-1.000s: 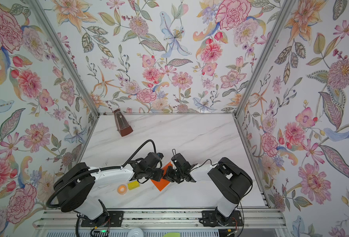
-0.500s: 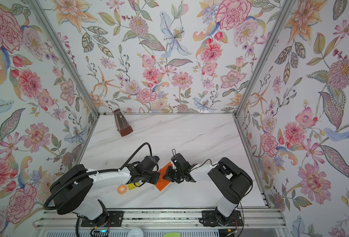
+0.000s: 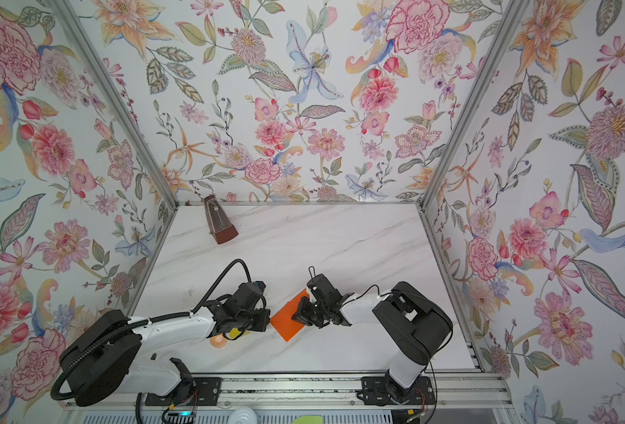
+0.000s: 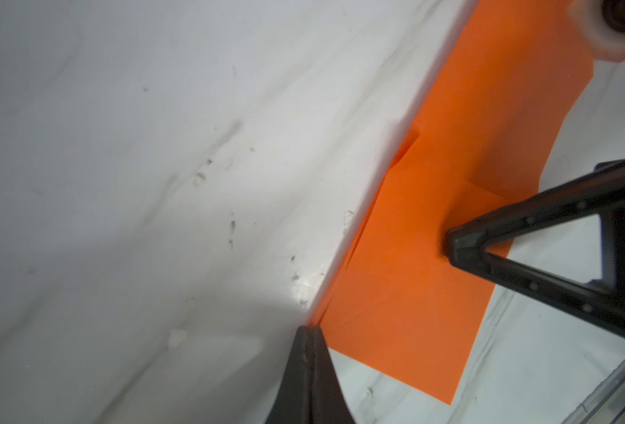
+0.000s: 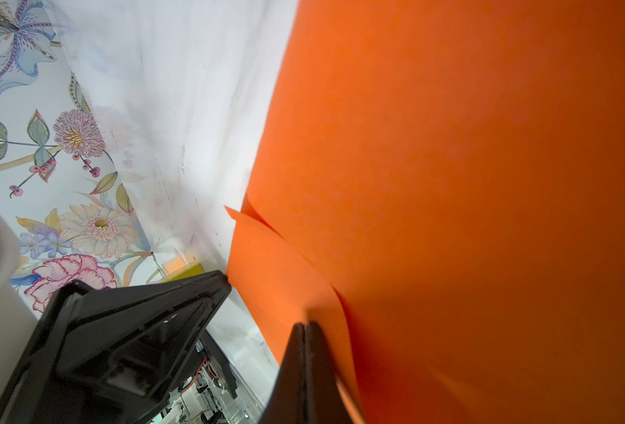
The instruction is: Fold a paper plane with a square sheet of paper (fold left side to right side)
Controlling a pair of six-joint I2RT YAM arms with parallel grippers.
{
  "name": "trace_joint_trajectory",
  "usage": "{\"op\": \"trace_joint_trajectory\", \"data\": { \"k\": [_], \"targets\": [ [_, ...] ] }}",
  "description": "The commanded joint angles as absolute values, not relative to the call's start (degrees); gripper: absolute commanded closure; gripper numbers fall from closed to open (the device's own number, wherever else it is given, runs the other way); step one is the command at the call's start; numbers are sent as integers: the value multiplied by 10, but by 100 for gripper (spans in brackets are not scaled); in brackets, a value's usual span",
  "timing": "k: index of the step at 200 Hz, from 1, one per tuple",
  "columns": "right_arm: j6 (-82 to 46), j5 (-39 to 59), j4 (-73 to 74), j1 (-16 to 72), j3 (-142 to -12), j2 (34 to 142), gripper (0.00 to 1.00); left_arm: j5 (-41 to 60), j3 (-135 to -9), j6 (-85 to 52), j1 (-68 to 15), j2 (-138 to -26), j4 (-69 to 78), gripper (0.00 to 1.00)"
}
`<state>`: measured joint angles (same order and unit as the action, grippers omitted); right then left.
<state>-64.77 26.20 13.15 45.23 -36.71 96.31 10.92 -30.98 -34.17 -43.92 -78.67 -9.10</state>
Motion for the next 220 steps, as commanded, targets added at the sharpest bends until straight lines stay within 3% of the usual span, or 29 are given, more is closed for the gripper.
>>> {"op": "trace_joint_trajectory", "data": {
  "k": [1, 46, 115, 220],
  "targets": [
    [-631, 227, 55, 443, -348, 971, 100, 70, -292, -345, -427, -776, -199, 100],
    [-578, 225, -1, 444, -381, 976, 100, 115, -364, -327, -431, -743, -183, 100],
    [-537, 210, -69, 447, -422, 986, 99, 172, -456, -301, -456, -861, -130, 100],
    [-507, 168, -144, 451, -448, 981, 99, 188, -402, -304, -456, -930, -105, 100]
  ]
}}
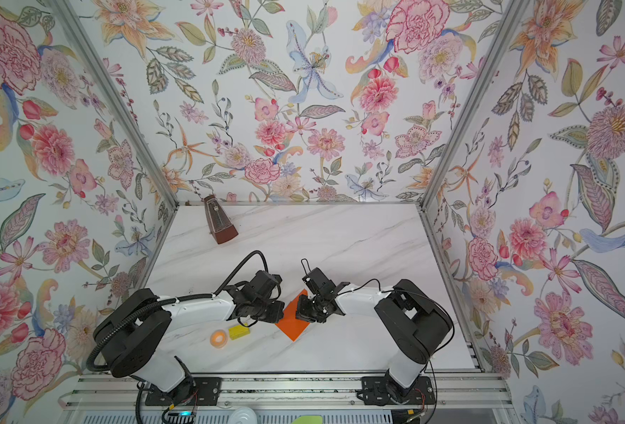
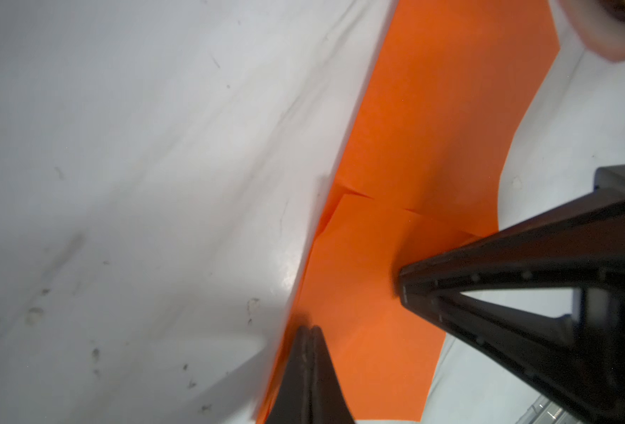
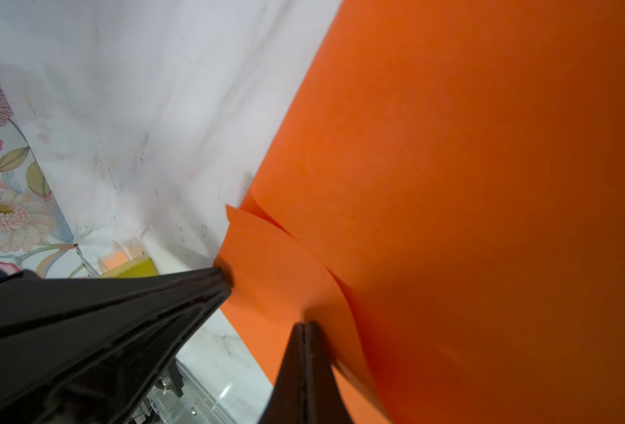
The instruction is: Fold a paper plane with a square sheet of paper (fold left side to right side)
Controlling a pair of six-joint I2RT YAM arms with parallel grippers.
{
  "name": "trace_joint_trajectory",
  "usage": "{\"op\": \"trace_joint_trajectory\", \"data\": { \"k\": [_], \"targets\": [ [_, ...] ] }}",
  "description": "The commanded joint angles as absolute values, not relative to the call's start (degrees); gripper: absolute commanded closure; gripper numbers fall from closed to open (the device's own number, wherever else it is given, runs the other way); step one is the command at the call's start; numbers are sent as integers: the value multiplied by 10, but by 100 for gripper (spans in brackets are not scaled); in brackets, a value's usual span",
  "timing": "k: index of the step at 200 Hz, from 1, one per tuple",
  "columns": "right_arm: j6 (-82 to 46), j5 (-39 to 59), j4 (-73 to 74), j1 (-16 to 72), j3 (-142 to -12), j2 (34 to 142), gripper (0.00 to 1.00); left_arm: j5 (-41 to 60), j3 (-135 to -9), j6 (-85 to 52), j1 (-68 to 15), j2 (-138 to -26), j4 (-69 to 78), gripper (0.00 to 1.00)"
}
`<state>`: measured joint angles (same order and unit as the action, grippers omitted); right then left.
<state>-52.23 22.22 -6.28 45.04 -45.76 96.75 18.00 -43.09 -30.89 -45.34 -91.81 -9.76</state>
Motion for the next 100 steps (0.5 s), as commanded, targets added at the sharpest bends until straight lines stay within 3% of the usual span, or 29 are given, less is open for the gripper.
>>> {"op": "trace_joint_trajectory", "data": {
  "k": [1, 100],
  "targets": [
    [-506, 168, -145, 452, -449, 981, 99, 187, -401, -304, -456, -930, -105, 100],
    [-477, 78, -254, 412, -396, 912, 98, 172, -357, -312, -445, -933, -109, 100]
  ]
}}
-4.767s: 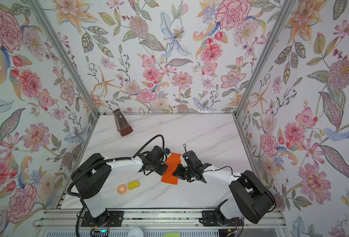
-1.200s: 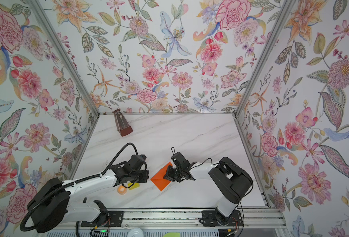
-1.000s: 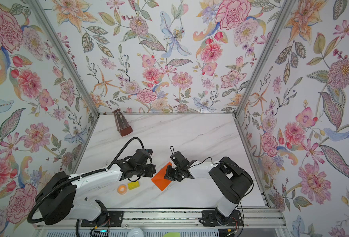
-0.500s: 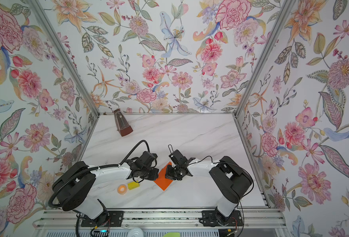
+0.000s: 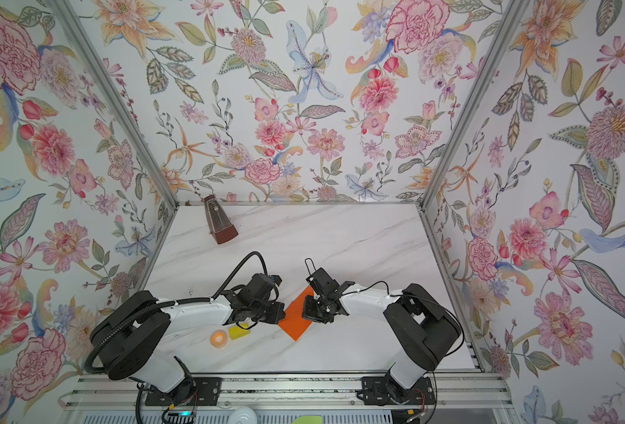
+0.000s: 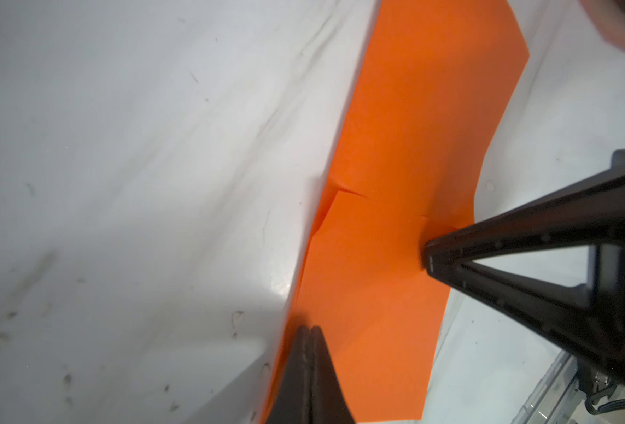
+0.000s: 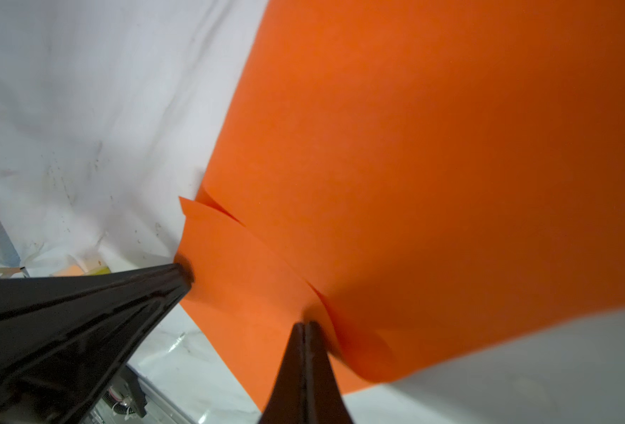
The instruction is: Fold a paper plane with a square sheet of paper (fold left side to right side)
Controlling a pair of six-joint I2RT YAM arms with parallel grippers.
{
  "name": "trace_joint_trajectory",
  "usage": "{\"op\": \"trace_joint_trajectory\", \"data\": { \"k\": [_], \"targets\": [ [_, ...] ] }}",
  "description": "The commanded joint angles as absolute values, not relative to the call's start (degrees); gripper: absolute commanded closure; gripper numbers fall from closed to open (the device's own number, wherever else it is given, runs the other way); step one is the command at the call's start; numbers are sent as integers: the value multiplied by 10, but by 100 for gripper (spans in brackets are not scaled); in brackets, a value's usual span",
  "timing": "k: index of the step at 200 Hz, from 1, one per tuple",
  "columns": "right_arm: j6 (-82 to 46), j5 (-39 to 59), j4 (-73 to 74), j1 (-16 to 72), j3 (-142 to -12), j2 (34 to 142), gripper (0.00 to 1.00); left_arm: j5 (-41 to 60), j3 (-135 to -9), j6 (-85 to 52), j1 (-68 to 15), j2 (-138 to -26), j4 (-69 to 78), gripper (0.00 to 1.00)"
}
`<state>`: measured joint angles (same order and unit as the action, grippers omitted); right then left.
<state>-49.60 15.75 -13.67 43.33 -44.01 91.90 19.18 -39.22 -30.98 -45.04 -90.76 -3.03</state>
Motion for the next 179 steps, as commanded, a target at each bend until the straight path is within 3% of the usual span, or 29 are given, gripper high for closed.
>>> {"op": "trace_joint_trajectory", "data": {
  "k": [1, 65, 93, 132, 179],
  "targets": [
    [-477, 77, -255, 411, -395, 911, 99, 172, -358, -312, -445, -933, -109, 100],
    [-479, 66, -293, 384, -379, 829, 99, 185, -360, -324, -443, -923, -99, 100],
    [-550, 128, -200, 420, -397, 784, 94, 186, -354, -339, -443, -911, -86, 100],
    [-615, 166, -80, 464, -429, 853, 93, 187, -348, -353, -446, -905, -75, 100],
    [-619, 156, -58, 471, -449, 919, 94, 186, -342, -364, -449, -881, -73, 100]
  ]
}}
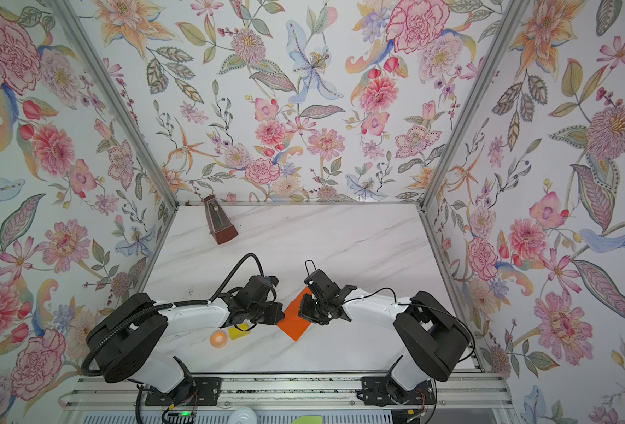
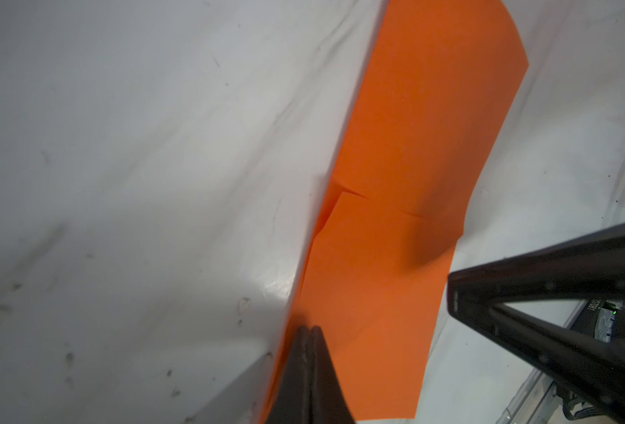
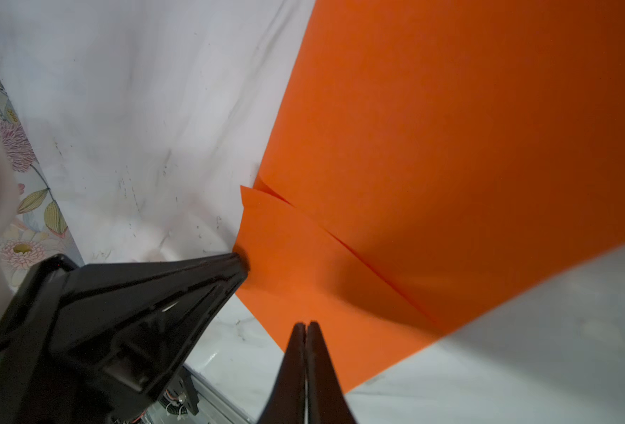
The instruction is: Fold a paper plane with a square sheet of paper (fold left side to right side)
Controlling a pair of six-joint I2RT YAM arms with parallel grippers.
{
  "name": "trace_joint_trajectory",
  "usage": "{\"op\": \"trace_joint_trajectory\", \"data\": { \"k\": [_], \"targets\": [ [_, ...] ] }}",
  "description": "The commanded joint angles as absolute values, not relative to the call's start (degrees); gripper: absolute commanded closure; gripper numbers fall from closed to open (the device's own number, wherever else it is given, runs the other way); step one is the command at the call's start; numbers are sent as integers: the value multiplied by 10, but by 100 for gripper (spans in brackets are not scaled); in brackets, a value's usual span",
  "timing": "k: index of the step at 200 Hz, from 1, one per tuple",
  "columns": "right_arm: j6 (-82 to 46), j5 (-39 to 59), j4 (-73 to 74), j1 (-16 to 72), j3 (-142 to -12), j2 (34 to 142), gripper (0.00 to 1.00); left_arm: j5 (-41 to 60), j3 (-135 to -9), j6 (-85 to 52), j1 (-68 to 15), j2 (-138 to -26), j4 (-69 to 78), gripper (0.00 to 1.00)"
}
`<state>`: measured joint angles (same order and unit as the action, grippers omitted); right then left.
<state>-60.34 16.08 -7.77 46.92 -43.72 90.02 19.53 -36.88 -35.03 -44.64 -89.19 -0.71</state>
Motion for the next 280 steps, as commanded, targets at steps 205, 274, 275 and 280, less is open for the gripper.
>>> {"op": "trace_joint_trajectory", "data": {
  "k": [205, 274, 275, 280],
  "targets": [
    [-289, 256, -144, 422, -532, 1060, 95, 266, -341, -376, -313, -819, 62, 43],
    [-299, 260, -131, 422, -521, 1058, 95, 334, -439, -331, -277, -984, 73, 41],
    [-300, 260, -130, 422, -521, 1058, 95, 335, -440, -331, -278, -986, 73, 41],
    [-302, 262, -126, 422, -518, 1057, 95, 341, -445, -331, -277, -995, 73, 41]
  ]
}}
